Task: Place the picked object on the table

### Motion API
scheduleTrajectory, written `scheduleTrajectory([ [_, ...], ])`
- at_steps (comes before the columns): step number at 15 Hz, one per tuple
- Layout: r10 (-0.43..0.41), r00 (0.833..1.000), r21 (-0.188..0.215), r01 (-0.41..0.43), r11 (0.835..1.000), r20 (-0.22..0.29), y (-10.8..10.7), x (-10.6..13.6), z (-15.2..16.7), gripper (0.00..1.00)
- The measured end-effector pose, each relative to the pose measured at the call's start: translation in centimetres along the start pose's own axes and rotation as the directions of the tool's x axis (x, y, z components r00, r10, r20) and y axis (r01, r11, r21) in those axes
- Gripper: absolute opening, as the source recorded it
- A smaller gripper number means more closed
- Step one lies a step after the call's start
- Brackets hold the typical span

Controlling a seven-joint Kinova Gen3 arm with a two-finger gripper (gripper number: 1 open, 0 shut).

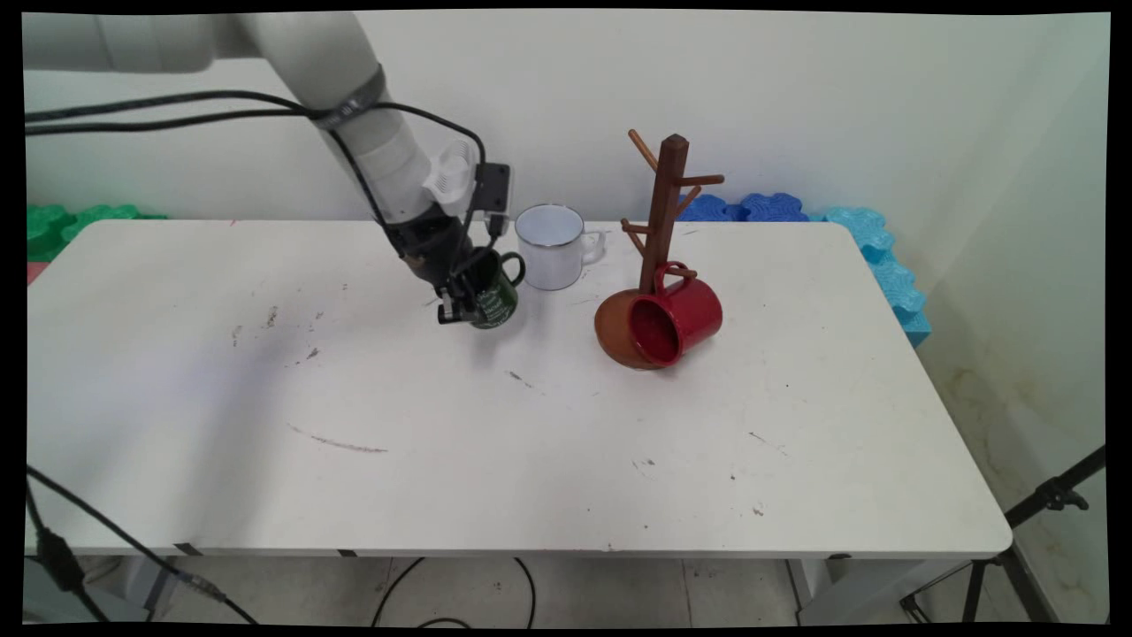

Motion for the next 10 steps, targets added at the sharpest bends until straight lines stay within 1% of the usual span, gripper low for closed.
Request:
scheduleTrajectory([
  [3, 0.033, 0.999, -0.015, -0.033, 0.999, 0.015, -0.6, 0.5, 1.6, 0.00],
  [10, 0.078, 0.996, -0.036, -0.076, 0.996, 0.035, -1.7, 1.2, 4.2, 0.00],
])
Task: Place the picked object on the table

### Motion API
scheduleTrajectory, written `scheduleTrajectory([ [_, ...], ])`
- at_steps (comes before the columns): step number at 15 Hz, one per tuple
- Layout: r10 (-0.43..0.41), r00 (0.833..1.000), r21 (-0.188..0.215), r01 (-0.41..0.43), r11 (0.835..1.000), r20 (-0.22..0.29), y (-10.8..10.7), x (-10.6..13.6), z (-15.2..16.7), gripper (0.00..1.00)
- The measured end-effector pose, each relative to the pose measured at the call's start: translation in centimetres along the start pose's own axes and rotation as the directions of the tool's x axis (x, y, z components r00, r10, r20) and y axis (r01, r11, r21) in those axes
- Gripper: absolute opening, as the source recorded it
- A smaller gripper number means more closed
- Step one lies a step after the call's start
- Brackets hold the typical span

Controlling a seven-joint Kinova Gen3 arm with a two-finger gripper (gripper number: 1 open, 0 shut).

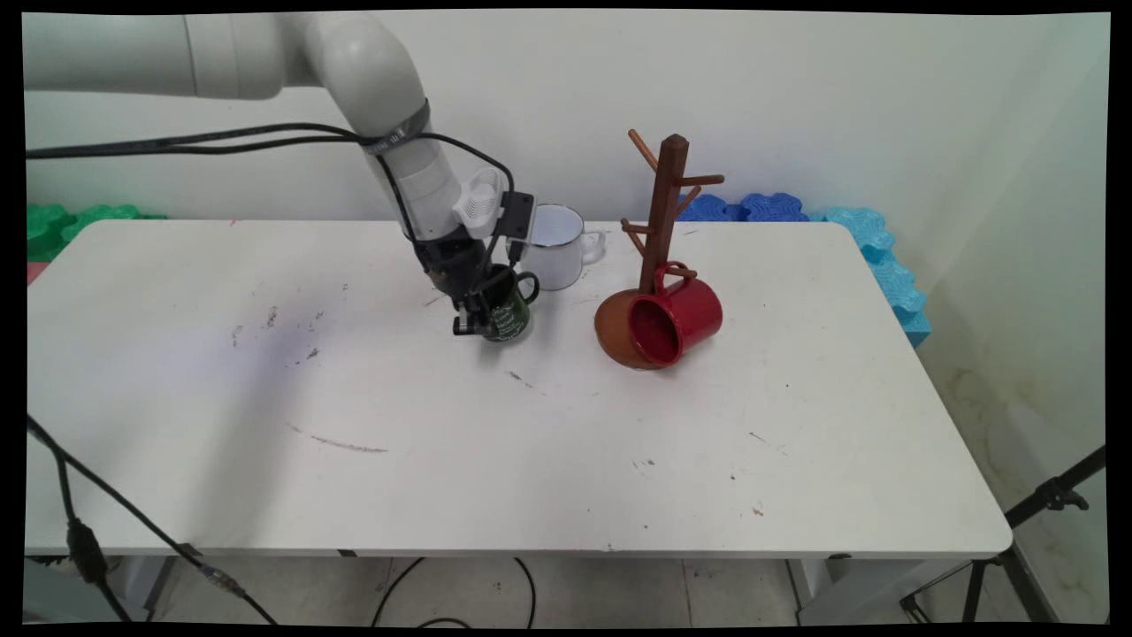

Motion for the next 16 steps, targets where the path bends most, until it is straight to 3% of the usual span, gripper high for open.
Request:
scheduleTrajectory([
  [7, 0.025, 1.000, -0.008, -0.025, 1.000, 0.011, -0.8, 0.4, 1.7, 0.00],
  [8, 0.027, 1.000, -0.008, -0.027, 1.000, 0.011, -0.9, 0.5, 1.8, 1.00],
  [16, 0.024, 1.000, -0.006, -0.024, 1.000, -0.011, -0.9, 0.9, 1.9, 1.00],
])
